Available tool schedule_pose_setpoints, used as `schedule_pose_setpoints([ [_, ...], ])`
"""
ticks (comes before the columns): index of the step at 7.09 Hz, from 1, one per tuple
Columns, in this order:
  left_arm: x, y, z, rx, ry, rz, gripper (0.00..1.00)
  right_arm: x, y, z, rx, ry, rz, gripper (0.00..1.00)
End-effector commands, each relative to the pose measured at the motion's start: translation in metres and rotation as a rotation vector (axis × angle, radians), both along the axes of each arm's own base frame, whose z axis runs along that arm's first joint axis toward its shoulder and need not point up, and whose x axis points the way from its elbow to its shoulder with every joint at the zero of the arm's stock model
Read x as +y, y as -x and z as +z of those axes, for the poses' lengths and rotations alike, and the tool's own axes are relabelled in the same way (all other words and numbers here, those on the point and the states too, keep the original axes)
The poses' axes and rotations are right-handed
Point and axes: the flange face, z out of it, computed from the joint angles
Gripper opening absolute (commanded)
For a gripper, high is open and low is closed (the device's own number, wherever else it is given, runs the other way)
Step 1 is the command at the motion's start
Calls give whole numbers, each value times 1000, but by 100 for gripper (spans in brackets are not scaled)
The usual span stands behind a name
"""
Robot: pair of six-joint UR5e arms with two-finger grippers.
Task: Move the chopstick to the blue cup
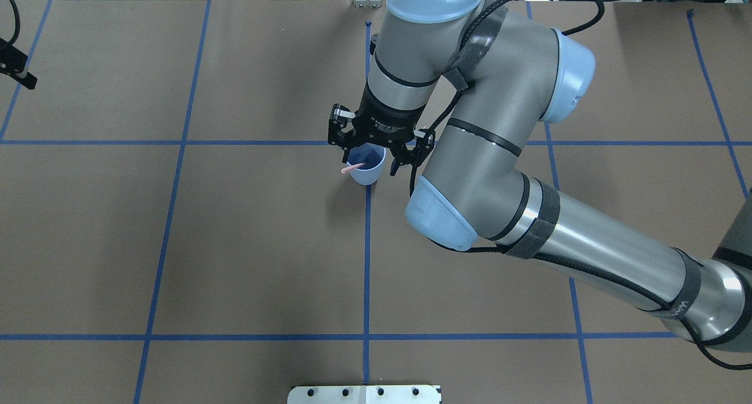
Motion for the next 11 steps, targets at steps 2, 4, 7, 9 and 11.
schedule_pose_setpoints([
  [2,1,-1,8,-3,-9,-4,98,1,-64,73,-146,-175,74,100],
  [4,8,0,24,-13,6,5,98,-13,-135,132,-196,-159,109,100],
  [7,2,7,42,-82,14,-18,98,-69,-317,289,-275,-4,51,100],
  [9,7,9,49,-83,27,-19,98,-45,-385,417,-129,-211,19,100],
  [11,18,41,75,-97,-66,52,98,-14,-412,498,58,-304,-66,100],
])
